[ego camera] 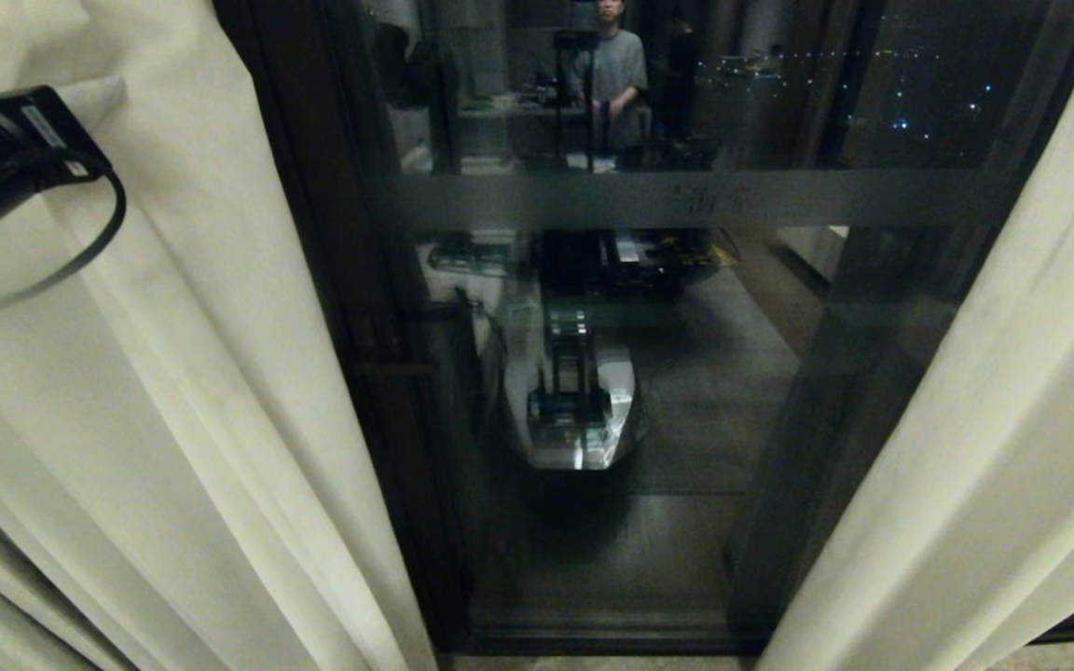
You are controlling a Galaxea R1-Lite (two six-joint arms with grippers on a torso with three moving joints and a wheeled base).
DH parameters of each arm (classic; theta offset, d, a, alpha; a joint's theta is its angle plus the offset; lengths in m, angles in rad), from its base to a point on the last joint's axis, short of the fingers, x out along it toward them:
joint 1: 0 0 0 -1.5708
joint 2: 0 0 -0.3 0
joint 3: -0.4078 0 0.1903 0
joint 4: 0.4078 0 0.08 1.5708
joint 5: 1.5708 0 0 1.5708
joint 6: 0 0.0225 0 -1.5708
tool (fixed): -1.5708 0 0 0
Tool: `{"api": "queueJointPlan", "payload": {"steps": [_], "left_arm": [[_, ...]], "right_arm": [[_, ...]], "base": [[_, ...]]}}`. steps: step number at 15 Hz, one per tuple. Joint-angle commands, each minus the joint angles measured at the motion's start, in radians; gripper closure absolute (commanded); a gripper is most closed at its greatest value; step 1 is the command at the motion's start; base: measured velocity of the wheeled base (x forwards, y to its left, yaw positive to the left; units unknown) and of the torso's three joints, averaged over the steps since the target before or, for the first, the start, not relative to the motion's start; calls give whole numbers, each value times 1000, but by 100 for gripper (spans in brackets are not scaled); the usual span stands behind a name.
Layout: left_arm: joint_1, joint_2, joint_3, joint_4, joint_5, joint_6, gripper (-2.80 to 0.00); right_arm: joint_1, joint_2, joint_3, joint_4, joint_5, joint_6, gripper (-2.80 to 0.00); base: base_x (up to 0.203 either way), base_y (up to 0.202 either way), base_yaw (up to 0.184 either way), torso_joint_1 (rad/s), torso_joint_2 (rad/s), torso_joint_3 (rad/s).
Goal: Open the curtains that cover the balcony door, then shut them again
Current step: Close the inner curtains on both sides
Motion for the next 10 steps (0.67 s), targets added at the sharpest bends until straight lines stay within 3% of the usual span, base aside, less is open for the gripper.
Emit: {"api": "queueJointPlan", "payload": {"steps": [1, 6, 10], "left_arm": [[-2, -5, 3, -4, -3, -1, 0], [-2, 2, 4, -4, -3, 1, 0], [-43, 6, 20, -5, -3, 2, 0]], "right_arm": [[0, 2, 0, 0, 1, -1, 0], [0, 2, 0, 0, 1, -1, 0], [0, 2, 0, 0, 1, -1, 0]], "base": [[0, 0, 0, 0, 0, 0], [0, 0, 0, 0, 0, 0], [0, 0, 0, 0, 0, 0]]}}
